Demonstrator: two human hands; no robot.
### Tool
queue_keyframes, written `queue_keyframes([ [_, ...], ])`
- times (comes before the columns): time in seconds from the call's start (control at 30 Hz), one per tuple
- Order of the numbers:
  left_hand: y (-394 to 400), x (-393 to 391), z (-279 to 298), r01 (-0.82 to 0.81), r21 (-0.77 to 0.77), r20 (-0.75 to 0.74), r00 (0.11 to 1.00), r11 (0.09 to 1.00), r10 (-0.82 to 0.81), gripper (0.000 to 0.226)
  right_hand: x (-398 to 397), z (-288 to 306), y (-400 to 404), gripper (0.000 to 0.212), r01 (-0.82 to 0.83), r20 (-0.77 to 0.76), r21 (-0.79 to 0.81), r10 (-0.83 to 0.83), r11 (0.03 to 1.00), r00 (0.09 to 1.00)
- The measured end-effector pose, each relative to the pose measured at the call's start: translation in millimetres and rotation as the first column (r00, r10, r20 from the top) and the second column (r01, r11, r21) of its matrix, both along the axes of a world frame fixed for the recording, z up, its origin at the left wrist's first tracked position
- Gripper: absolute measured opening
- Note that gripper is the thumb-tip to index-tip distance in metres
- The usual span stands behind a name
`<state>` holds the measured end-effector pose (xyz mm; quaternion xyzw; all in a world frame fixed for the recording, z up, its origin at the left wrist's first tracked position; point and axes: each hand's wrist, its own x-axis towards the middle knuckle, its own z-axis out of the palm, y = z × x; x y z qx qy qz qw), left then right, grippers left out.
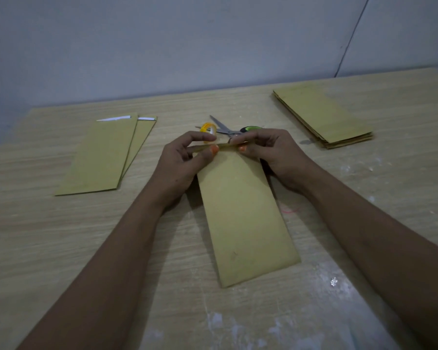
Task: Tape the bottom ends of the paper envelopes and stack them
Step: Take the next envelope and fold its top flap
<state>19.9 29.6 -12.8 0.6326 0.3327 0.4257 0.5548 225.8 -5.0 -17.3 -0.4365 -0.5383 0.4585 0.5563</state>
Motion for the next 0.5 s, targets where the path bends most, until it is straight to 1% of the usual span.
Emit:
queue_keyframes([
  [0.07,-2.9,4.1,3.6,-0.022,-0.033,-0.041,0.999,0.999,0.021,0.032,1.7,0.5,-0.3,0.026,0.006,0.001,0.001,-0.006,1.0,1.0],
  [0.13,-2.7,6.3,4.7,-0.087,-0.054,-0.085,0.993,0.995,0.083,0.038,1.2,1.4,-1.2,0.025,0.008,0.036,0.014,-0.009,1.0,0.999],
  [0.2,-0.9,5.1,2.1,-0.093,-0.038,-0.127,0.988,0.995,0.088,0.03,-0.5,1.4,-1.9,0.023,0.012,0.076,0.016,-0.013,1.0,0.997],
  [0.3,1.0,1.1,-3.5,-0.028,0.024,-0.166,0.986,0.999,0.031,0.015,-1.5,2.3,-3.4,0.025,0.034,0.143,-0.01,-0.032,0.999,0.989],
  [0.4,0.6,0.0,-3.7,0.001,0.049,-0.163,0.987,0.999,0.007,0.01,-0.8,3.0,-5.1,0.026,0.025,0.167,-0.058,-0.015,0.998,0.986],
  [0.5,0.8,-0.4,-3.5,0.022,0.075,-0.167,0.986,0.997,-0.009,0.009,-4.1,2.4,-5.0,0.022,0.073,0.162,-0.039,-0.066,0.997,0.985],
])
